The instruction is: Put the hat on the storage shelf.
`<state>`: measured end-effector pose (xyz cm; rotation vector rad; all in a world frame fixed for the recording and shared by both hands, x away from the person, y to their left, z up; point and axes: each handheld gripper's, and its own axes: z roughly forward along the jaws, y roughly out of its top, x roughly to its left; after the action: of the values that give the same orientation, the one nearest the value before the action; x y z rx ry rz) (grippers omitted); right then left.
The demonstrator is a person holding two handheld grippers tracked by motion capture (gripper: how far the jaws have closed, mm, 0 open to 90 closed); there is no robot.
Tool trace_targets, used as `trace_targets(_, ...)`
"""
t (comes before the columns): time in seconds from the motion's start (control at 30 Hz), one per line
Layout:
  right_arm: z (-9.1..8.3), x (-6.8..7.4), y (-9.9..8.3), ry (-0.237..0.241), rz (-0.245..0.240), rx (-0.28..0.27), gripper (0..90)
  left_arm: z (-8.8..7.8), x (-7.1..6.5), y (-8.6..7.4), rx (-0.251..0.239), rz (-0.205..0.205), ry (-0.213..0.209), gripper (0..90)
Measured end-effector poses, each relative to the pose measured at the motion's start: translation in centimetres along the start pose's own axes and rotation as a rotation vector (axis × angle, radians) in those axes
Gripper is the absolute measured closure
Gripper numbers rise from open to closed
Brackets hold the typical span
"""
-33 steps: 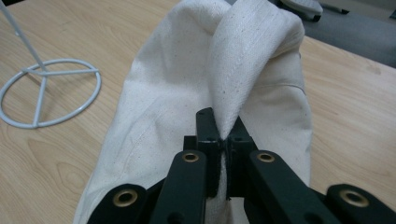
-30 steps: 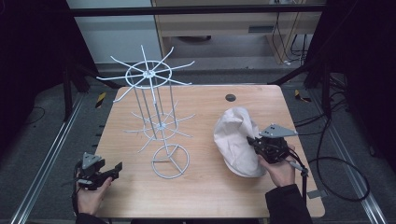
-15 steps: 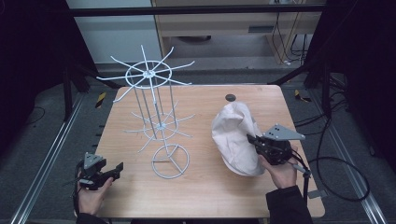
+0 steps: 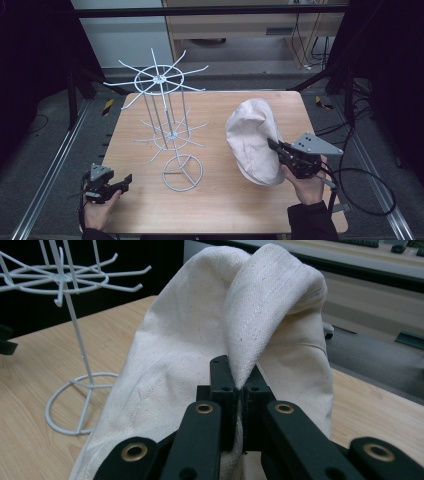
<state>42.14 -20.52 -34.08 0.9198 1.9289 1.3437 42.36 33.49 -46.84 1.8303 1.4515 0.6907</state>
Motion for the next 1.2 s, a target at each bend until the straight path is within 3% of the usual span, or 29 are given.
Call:
trace_targets(0.6,-1.2,0.7,2.0,0.000,-0.010,-0.106,88.0,0.0,0.1,0.0,-0.001,-0.008,0.006,28.6)
trace_targets(1.2,-3.1,1.6,4.2,0.015,-0.025,-0.275,88.1,0.0,0.1,0.0,0.002,-0.009,0.011,28.6)
